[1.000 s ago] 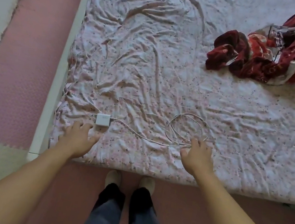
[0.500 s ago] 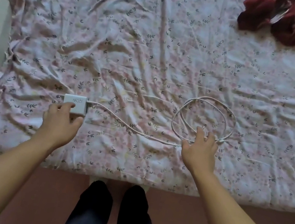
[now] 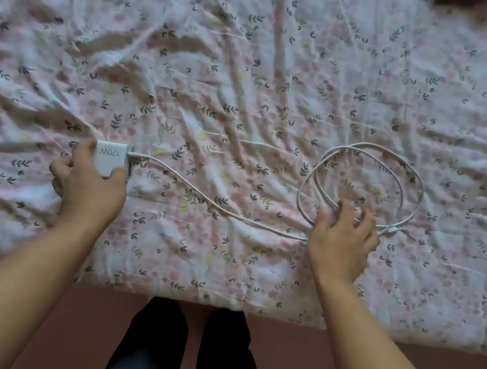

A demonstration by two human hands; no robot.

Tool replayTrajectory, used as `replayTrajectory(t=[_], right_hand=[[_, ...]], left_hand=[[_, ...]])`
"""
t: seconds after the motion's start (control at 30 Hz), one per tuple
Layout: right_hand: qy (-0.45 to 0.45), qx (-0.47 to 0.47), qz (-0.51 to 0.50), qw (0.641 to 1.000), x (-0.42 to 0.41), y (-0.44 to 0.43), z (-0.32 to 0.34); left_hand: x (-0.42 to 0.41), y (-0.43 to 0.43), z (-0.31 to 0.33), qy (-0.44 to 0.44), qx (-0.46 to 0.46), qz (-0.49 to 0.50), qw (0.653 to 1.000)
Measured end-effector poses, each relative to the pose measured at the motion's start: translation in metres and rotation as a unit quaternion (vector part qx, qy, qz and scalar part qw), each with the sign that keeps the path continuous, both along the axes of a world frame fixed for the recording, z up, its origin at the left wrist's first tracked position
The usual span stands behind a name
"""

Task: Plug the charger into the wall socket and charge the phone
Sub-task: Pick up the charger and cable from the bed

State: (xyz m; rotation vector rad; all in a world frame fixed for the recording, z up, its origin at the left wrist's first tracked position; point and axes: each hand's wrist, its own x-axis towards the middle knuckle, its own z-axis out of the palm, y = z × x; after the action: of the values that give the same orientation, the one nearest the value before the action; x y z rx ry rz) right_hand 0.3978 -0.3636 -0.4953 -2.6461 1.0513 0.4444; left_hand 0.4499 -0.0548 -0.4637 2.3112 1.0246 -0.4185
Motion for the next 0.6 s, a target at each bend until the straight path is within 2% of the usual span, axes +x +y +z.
replayTrajectory(t=[0.23,0.37,0.53,0.6], right_hand=[[-0.072,-0.029,-0.098,0.992,0.002,-0.004,-0.009],[-0.097,-0.015,-0.189,0.977,0.004,-0.006,-0.009],[-0.116,0.044,-0.293,0.948,0.011,-0.009,-0.008],[-0.136,0.087,-0.358,0.92,0.015,-0.011,-0.005]], left_hand=[[-0.002,-0.001,-0.012,-0.022,-0.014,0.099,0.995],[-0.002,-0.001,-0.012,-0.044,-0.022,0.137,0.989],[0.002,0.004,-0.016,-0.072,-0.109,0.239,0.962],[0.007,0.004,-0.016,-0.079,-0.154,0.296,0.939]])
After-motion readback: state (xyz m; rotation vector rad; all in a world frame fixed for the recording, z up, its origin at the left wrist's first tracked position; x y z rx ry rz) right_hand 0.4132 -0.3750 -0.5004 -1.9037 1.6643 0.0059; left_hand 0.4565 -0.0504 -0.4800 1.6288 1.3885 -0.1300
